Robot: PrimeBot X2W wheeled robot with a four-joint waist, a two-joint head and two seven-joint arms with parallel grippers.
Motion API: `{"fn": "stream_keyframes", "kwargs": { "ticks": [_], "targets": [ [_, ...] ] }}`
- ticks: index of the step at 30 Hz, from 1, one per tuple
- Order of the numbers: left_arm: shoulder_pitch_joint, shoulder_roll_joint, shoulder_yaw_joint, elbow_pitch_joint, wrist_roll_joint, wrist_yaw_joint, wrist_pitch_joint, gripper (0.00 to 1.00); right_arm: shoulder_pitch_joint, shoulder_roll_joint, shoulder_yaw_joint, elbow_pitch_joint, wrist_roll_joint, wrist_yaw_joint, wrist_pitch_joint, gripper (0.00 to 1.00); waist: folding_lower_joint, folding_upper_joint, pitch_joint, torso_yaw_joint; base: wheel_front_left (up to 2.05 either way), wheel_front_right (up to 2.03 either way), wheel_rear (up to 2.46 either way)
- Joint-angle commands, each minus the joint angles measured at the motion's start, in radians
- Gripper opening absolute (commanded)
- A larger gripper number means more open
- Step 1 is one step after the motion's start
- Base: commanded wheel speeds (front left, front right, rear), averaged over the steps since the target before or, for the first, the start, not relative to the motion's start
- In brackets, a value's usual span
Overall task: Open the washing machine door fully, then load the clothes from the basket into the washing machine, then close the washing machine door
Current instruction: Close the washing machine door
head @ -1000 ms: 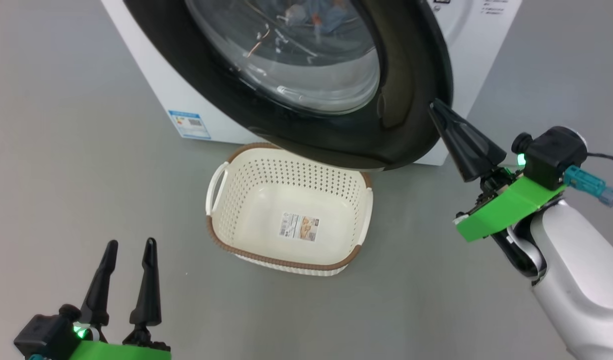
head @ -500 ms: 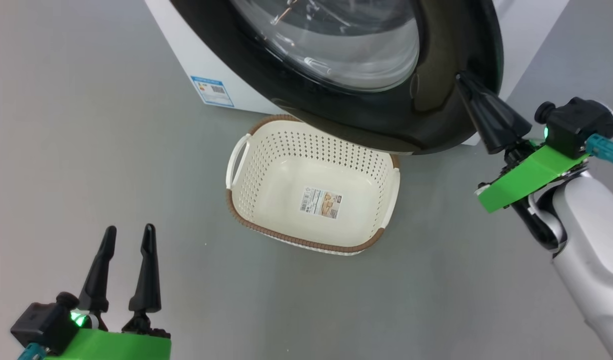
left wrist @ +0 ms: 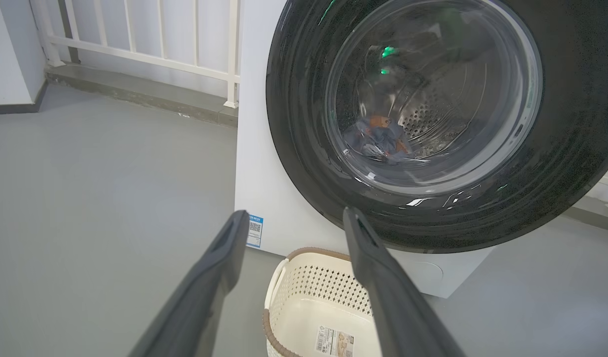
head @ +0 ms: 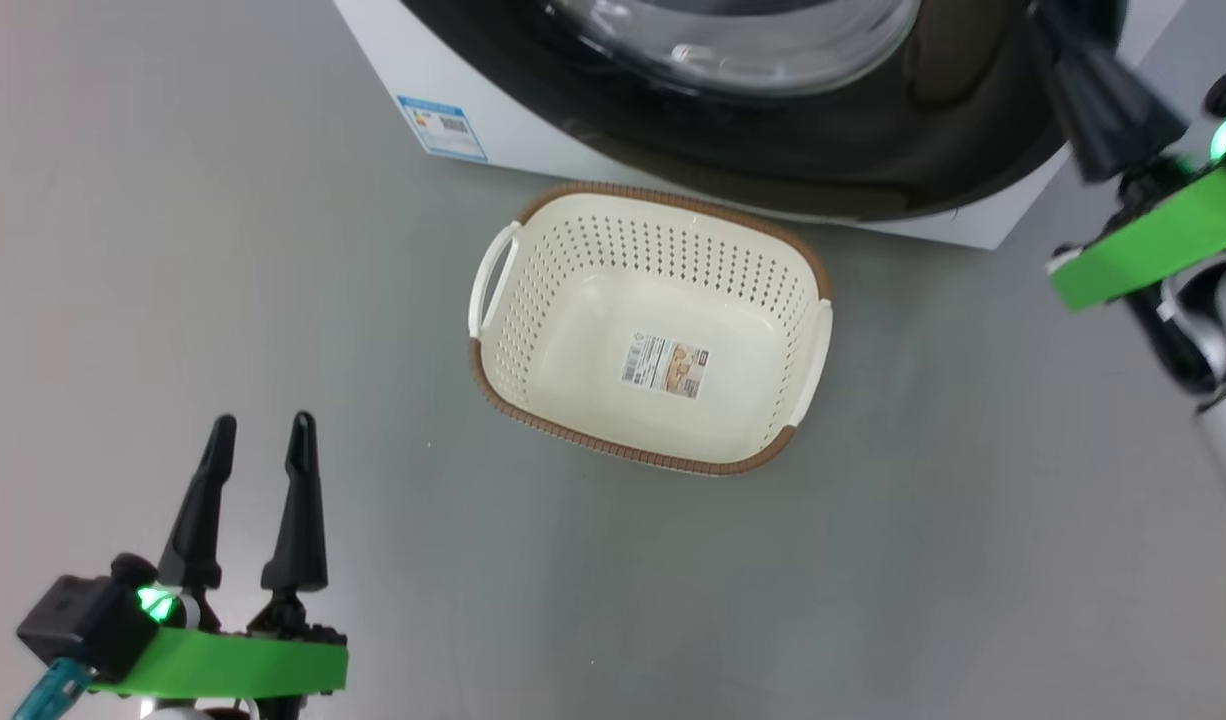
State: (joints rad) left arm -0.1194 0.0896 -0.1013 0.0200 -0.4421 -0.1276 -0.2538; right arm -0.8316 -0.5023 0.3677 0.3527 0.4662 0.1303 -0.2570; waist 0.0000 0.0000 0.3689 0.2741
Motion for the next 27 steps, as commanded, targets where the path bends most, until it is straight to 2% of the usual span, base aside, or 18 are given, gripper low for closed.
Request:
{"fn": "stream_keyframes", "kwargs": {
  "ticks": [1, 17, 27],
  "targets": [
    [-0.026, 0.015, 0.031, -0.030, -0.010, -0.003, -0.008, 1.00, -0.023, -0.017, -0.007, -0.015, -0.006, 0.000, -0.005, 0.00, 0.0000, 0.0000, 0.020, 0.010, 0.00, 0.00, 0.00],
    [-0.062, 0.000, 0.019, -0.054, -0.017, -0.003, -0.008, 1.00, -0.214, -0.122, -0.010, 0.070, 0.018, 0.000, -0.005, 0.00, 0.0000, 0.0000, 0.112, 0.049, 0.00, 0.00, 0.00],
    [-0.071, -0.003, 0.011, -0.048, -0.020, -0.003, -0.008, 1.00, -0.317, -0.129, -0.018, 0.183, 0.015, 0.000, -0.001, 0.00, 0.0000, 0.0000, 0.123, 0.064, 0.00, 0.00, 0.00]
  ]
}}
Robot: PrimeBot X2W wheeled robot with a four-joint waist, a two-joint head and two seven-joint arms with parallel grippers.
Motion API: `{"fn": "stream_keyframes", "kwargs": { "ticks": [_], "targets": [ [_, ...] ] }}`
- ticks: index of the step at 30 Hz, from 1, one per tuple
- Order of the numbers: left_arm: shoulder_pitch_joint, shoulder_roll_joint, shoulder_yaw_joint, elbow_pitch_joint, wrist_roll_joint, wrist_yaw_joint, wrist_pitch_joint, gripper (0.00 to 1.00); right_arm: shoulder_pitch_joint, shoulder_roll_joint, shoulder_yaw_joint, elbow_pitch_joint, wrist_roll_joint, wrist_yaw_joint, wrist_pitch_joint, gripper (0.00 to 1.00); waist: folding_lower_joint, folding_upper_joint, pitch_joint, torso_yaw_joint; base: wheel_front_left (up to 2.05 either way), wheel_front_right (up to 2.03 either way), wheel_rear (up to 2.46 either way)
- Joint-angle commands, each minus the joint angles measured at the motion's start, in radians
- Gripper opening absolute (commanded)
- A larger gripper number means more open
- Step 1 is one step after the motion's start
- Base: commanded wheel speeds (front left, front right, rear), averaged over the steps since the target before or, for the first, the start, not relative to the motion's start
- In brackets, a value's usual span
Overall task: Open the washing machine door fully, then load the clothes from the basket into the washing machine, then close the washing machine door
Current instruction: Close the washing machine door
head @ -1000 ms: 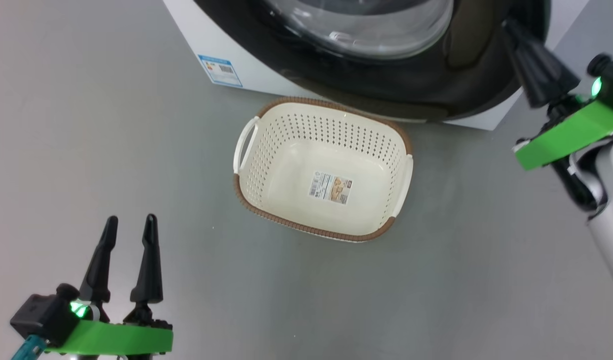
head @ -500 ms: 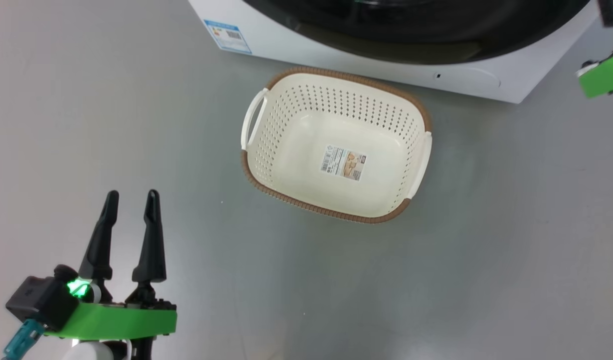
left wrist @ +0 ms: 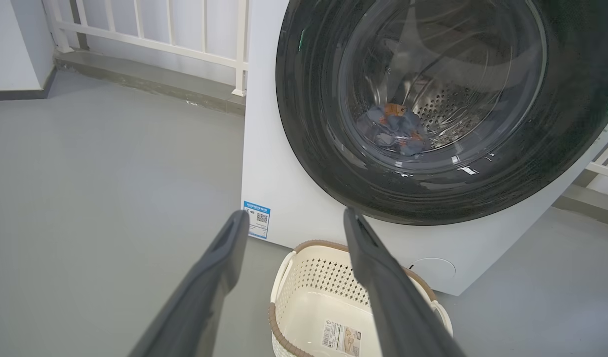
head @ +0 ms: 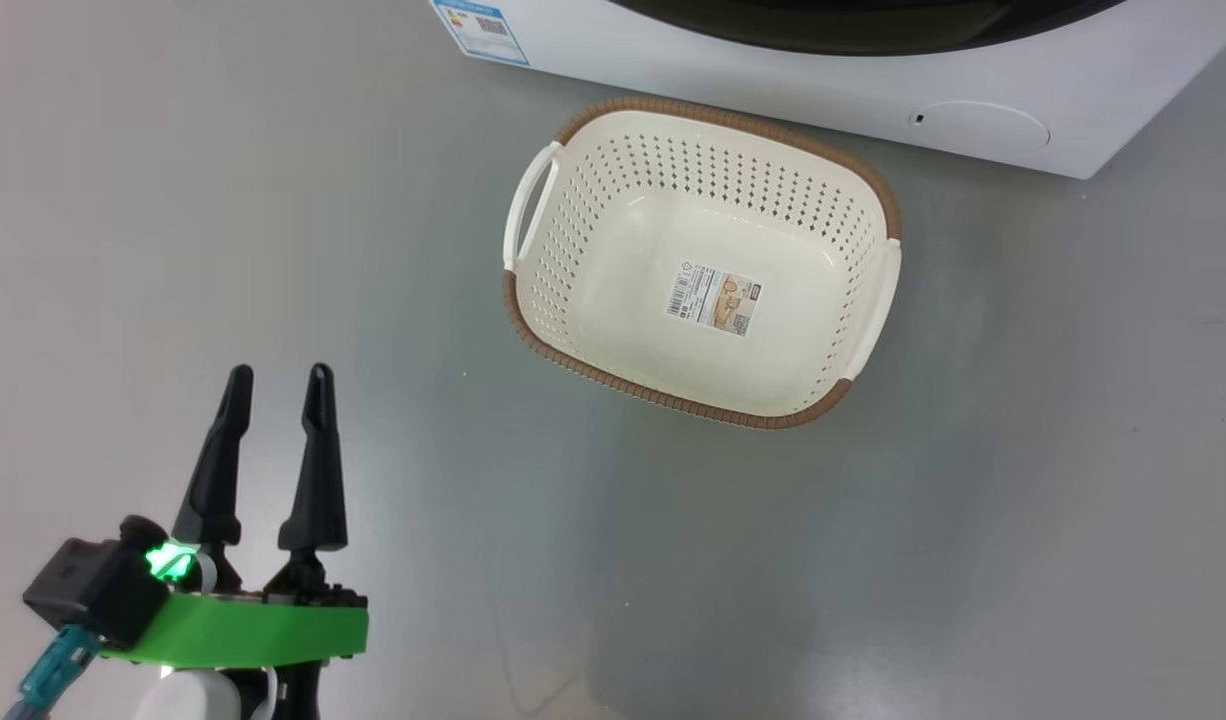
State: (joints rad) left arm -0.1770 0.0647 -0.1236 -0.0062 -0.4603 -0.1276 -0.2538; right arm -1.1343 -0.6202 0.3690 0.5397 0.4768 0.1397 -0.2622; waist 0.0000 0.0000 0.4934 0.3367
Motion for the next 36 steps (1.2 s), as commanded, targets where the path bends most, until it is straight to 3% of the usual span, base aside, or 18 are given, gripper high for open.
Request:
{"fn": "stream_keyframes", "kwargs": {
  "ticks": [1, 21, 22, 24, 25, 26, 36],
  "targets": [
    [-0.013, 0.022, 0.033, -0.020, -0.002, -0.003, -0.008, 1.00, -0.020, -0.007, -0.023, 0.007, 0.001, -0.009, 0.004, 0.00, 0.0000, 0.0000, -0.004, 0.002, 0.00, 0.00, 0.00],
    [0.010, 0.034, 0.032, -0.001, 0.007, -0.003, -0.008, 1.00, 0.069, 0.068, -0.024, 0.051, 0.007, -0.009, 0.001, 0.00, 0.0000, 0.0000, -0.088, -0.027, 0.00, 0.00, 0.00],
    [0.012, 0.036, 0.030, 0.000, 0.009, -0.003, -0.008, 1.00, 0.082, 0.075, -0.026, 0.046, 0.007, -0.009, 0.001, 0.12, 0.0000, 0.0000, -0.096, -0.033, 0.00, 0.00, 0.00],
    [0.015, 0.040, 0.031, 0.003, 0.012, -0.003, -0.008, 1.00, 0.112, 0.091, -0.031, 0.035, 0.008, -0.009, 0.001, 0.49, 0.0000, 0.0000, -0.116, -0.044, 0.00, 0.00, 0.00],
    [0.018, 0.043, 0.032, 0.005, 0.014, -0.003, -0.008, 1.00, 0.127, 0.099, -0.034, 0.027, 0.007, -0.009, 0.001, 0.91, 0.0000, 0.0000, -0.126, -0.052, 0.00, 0.00, 0.00],
    [0.021, 0.047, 0.034, 0.006, 0.016, -0.003, -0.008, 1.00, 0.141, 0.107, -0.036, 0.020, 0.007, -0.009, 0.001, 1.00, 0.0000, 0.0000, -0.136, -0.059, 0.00, 0.00, 0.00],
    [0.048, 0.075, 0.043, 0.002, 0.033, -0.003, -0.008, 1.00, 0.299, 0.168, -0.063, -0.048, 0.023, -0.009, 0.001, 1.00, 0.0000, 0.0000, -0.233, -0.137, 0.00, 0.00, 0.00]
  ]
}}
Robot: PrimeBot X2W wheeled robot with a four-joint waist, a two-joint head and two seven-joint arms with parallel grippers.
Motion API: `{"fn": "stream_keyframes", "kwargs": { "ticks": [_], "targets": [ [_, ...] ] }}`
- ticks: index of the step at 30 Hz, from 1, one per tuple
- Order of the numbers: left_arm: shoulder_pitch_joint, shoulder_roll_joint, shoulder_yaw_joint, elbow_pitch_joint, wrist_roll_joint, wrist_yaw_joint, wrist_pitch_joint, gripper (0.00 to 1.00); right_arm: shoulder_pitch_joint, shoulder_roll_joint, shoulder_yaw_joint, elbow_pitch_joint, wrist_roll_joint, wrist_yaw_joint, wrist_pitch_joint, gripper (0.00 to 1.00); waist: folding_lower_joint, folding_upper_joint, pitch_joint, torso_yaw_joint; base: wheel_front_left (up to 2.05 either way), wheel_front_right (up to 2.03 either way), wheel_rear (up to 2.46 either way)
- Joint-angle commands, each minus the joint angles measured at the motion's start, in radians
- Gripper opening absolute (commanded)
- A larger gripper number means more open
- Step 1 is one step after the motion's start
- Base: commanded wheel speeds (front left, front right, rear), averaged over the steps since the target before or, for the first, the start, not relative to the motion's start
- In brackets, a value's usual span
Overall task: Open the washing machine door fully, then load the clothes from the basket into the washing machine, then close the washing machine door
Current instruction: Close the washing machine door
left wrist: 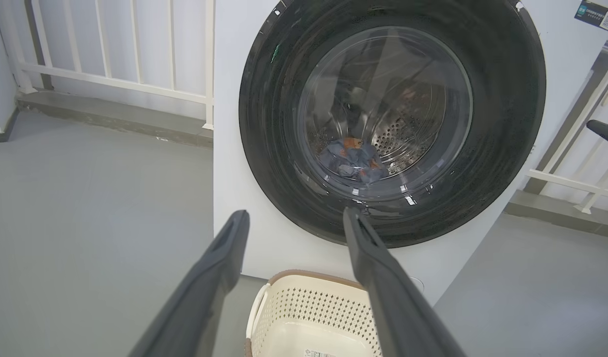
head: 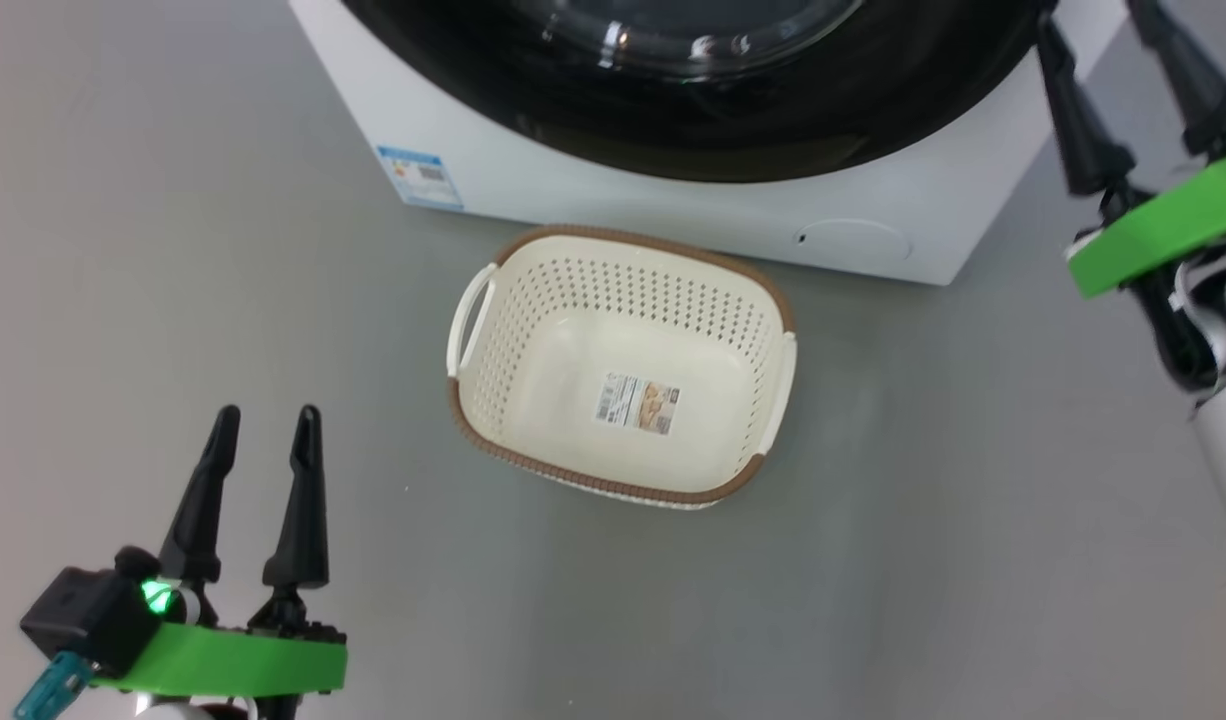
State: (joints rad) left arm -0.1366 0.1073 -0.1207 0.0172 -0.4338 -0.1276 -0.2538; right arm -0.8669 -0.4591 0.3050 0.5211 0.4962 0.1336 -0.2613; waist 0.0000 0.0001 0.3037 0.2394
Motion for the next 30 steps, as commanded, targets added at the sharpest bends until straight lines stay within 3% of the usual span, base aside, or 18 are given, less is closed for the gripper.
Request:
{"fn": "stream_keyframes", "kwargs": {
  "ticks": [1, 20, 30],
  "targets": [
    [0.012, 0.035, 0.042, -0.020, 0.008, -0.003, -0.008, 1.00, 0.052, 0.012, -0.001, -0.038, 0.000, -0.003, 0.000, 1.00, 0.0000, -0.0001, -0.056, -0.047, 0.00, 0.00, 0.00],
    [0.110, 0.040, 0.110, -0.030, 0.034, -0.003, -0.008, 1.00, 0.387, 0.121, -0.057, -0.233, 0.021, -0.003, 0.000, 1.00, 0.0000, -0.0001, -0.199, -0.192, 0.00, 0.00, 0.00],
    [0.141, 0.047, 0.070, -0.051, -0.006, -0.003, -0.008, 1.00, 0.548, 0.155, -0.101, -0.279, 0.025, -0.003, 0.000, 1.00, 0.0000, -0.0001, -0.238, -0.236, 0.00, 0.00, 0.00]
  ]
}}
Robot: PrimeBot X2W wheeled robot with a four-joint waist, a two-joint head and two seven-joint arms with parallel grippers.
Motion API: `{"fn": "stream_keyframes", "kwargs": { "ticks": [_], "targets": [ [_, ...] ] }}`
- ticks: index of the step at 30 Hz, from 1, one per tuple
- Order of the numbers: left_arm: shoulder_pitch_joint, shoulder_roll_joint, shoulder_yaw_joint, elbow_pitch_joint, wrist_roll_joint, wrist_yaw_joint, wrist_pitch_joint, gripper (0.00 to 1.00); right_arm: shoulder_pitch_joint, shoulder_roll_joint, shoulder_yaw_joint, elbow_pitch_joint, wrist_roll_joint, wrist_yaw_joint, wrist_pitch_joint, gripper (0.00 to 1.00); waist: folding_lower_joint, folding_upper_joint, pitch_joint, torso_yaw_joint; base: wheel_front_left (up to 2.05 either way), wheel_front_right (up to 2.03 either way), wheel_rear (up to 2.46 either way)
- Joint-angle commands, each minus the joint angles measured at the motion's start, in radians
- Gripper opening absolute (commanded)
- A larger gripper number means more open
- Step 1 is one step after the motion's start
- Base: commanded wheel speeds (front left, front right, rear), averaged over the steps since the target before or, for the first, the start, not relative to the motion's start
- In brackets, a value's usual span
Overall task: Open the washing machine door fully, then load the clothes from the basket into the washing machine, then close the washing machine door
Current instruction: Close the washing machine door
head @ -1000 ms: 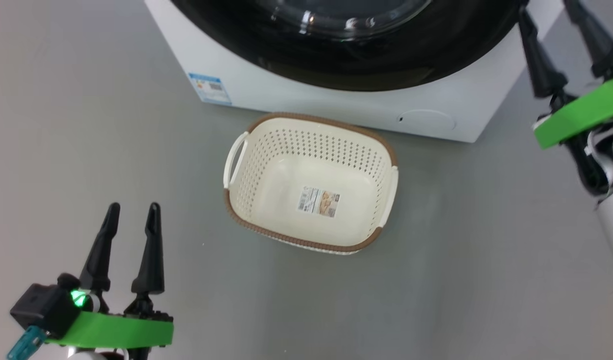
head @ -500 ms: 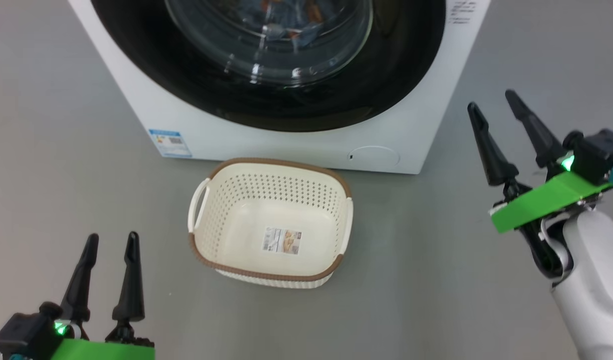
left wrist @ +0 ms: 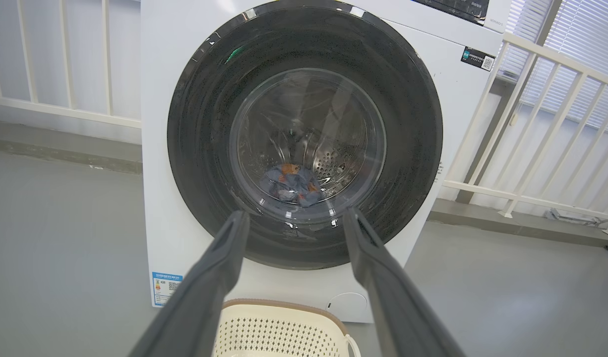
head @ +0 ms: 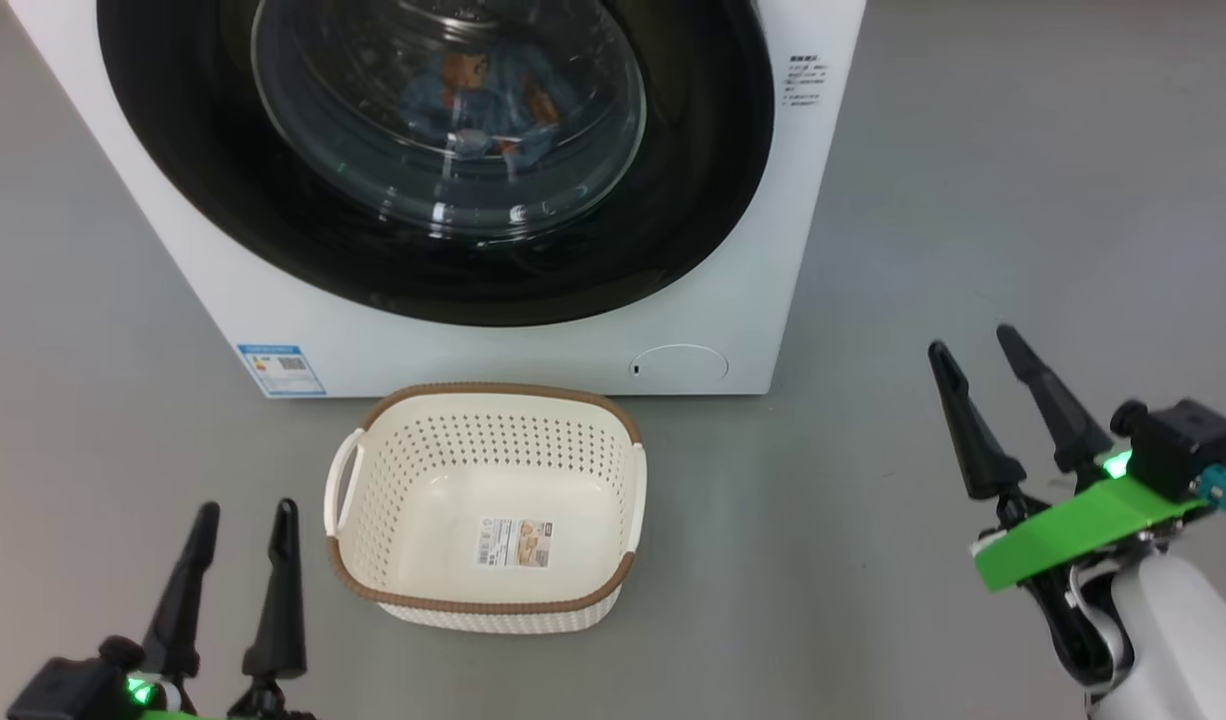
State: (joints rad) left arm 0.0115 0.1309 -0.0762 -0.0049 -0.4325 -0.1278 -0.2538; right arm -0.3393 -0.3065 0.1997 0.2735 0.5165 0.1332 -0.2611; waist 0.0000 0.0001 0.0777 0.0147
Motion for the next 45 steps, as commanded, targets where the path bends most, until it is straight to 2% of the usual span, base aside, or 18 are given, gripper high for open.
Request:
{"fn": "stream_keyframes", "kwargs": {
  "ticks": [1, 15, 45],
  "targets": [
    [-0.004, 0.027, 0.023, -0.030, -0.008, -0.003, -0.008, 1.00, 0.037, 0.009, -0.003, -0.039, 0.001, -0.002, -0.001, 1.00, 0.0000, -0.0001, -0.014, -0.013, 0.00, 0.00, 0.00],
    [0.017, 0.026, 0.026, -0.031, 0.002, -0.003, -0.008, 1.00, 0.195, 0.045, -0.066, -0.108, -0.054, -0.002, -0.001, 1.00, 0.0000, -0.0001, -0.028, -0.023, 0.00, 0.00, 0.00],
    [0.013, 0.023, 0.028, -0.017, 0.004, -0.003, -0.008, 1.00, 0.231, 0.058, -0.128, -0.142, -0.097, -0.002, -0.001, 1.00, 0.0000, -0.0001, -0.019, -0.014, 0.00, 0.00, 0.00]
  ]
}}
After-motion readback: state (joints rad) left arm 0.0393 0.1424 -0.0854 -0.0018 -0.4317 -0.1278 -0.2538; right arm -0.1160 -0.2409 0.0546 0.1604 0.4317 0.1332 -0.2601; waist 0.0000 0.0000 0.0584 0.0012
